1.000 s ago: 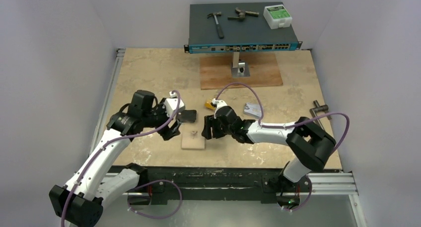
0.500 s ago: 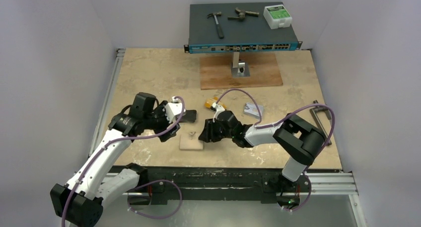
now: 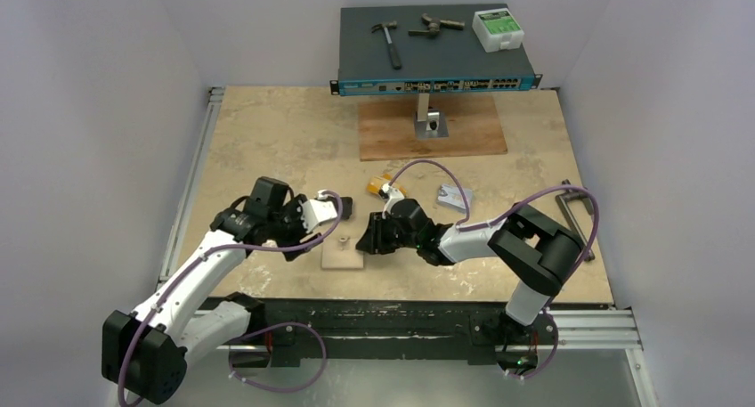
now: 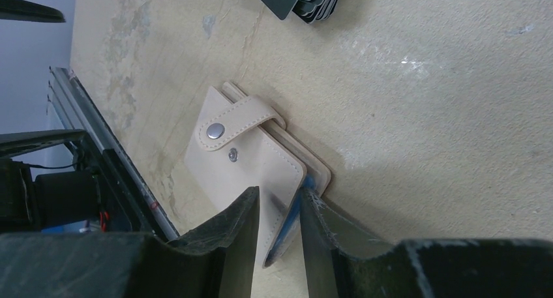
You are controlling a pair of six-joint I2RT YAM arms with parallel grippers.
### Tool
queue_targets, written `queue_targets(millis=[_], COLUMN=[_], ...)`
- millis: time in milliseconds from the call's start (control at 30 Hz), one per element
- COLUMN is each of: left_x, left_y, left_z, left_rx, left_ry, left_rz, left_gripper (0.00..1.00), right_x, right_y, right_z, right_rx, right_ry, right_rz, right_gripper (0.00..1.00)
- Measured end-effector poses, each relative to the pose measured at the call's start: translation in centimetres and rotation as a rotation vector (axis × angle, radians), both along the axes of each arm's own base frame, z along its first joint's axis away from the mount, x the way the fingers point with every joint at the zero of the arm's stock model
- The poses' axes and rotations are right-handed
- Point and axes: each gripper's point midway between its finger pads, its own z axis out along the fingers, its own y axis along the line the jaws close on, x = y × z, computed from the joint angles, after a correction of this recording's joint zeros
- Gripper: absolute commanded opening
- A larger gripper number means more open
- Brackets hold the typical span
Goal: Put the credit cards into the card holder
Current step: Open the card holder at the center of the board.
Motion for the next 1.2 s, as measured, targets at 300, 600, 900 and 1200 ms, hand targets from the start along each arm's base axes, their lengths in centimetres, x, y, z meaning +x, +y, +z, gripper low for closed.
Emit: queue_targets(millis=[300, 600, 900, 1200], left_x=[0.1, 0.8, 0.7, 0.3], left_y=[0.0, -0.4, -0.9, -1.3], left_z=[-1.9, -2.3, -2.3, -2.0], left_rx=[0.032, 0.022, -0.010, -0.045], left_ry=[-0.013, -0.017, 0.003, 0.020], left_rz=[-0.049, -0.042, -0.019, 0.000], left_gripper=[0.67, 0.67, 0.66, 0.62], right_x=[-0.9, -4.6, -6.8, -5.7], right_y=[1.3, 4.1, 6.9, 9.2], right_z=[1.5, 3.1, 4.6, 2.2], right_rx=[0.126, 0.233, 0.254, 0.192], right_ry=[-0.001, -0.026, -0.094, -0.093], right_rz=[0.049, 0.208, 0.318, 0.297], right_gripper=[0.14, 0.25, 0.39, 0.27])
